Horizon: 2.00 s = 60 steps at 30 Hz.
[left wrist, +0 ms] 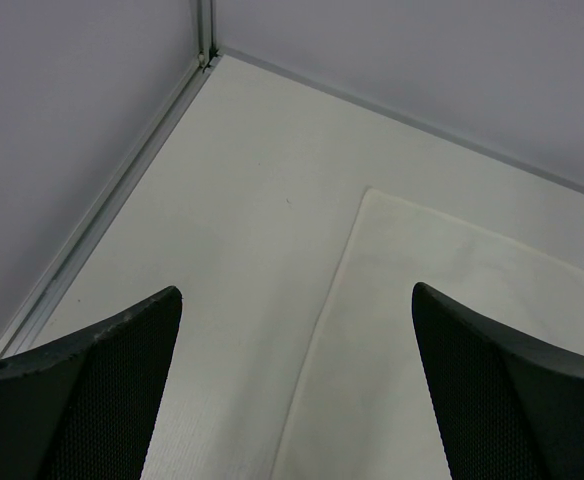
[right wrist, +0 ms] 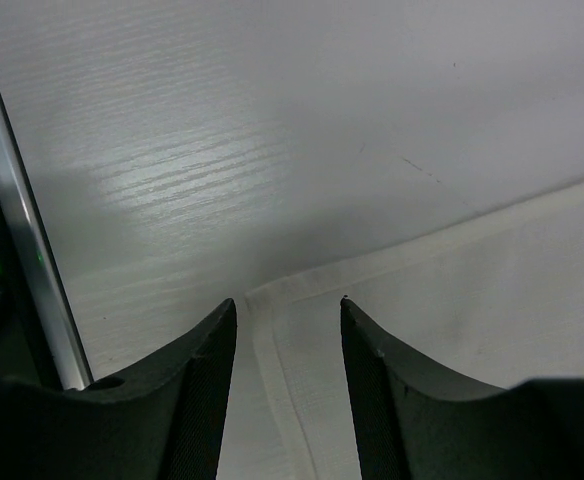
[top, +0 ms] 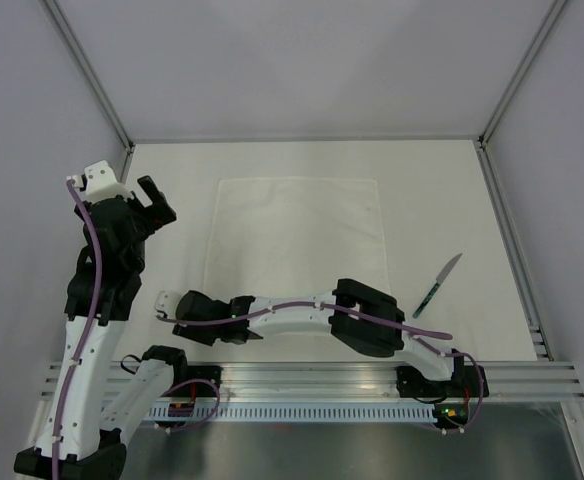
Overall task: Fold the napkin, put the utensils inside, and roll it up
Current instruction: Fold the napkin
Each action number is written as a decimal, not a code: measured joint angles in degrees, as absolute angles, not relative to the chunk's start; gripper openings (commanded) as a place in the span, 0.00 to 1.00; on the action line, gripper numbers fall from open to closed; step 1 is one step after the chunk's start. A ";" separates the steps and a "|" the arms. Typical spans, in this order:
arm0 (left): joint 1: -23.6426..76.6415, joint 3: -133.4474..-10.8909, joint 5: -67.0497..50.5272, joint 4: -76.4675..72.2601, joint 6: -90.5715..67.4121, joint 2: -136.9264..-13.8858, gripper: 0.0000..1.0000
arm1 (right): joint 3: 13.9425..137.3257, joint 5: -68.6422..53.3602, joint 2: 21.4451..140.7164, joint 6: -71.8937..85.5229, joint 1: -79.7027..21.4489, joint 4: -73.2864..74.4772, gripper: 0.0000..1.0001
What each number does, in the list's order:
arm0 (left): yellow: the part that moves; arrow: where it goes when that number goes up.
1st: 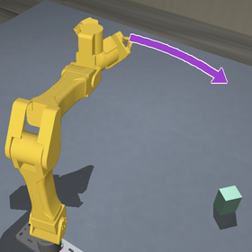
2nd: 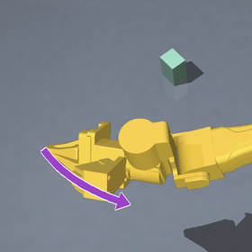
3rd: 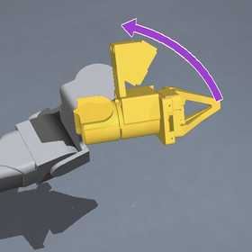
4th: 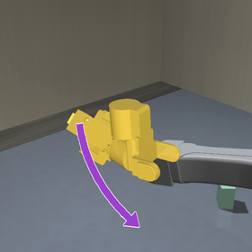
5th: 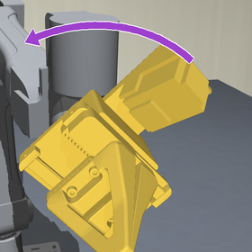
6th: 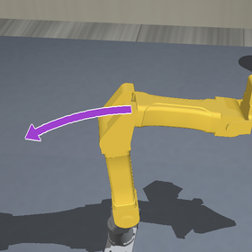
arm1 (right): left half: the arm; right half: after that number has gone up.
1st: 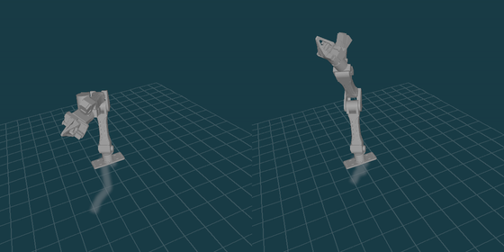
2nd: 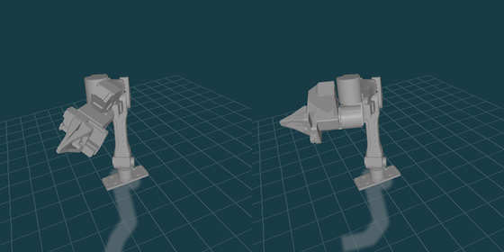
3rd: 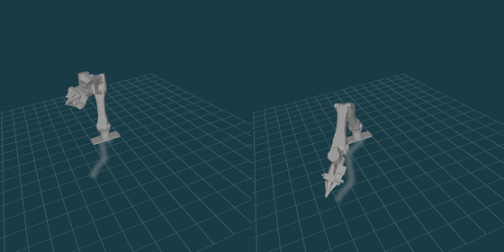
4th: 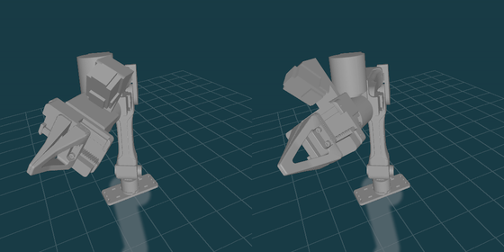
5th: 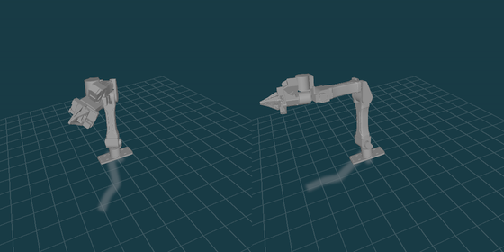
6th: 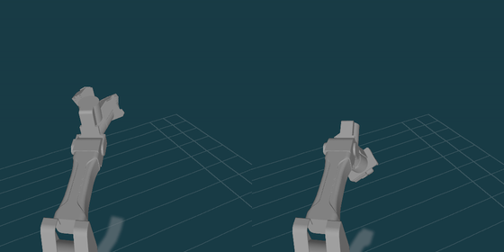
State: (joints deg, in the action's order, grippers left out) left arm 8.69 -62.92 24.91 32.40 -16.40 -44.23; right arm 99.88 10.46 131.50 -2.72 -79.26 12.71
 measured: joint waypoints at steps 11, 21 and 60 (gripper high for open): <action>8.32 -62.39 24.86 32.40 -16.40 -44.42 1.00 | 101.23 10.48 133.23 -1.52 -80.05 13.02 0.52; 8.32 -62.35 24.69 32.38 -16.40 -44.51 1.00 | 101.19 10.68 133.25 -1.48 -80.01 13.19 0.34; 8.05 -60.69 22.37 31.16 -16.40 -44.18 1.00 | 93.49 10.02 120.18 -1.85 -70.17 14.22 0.01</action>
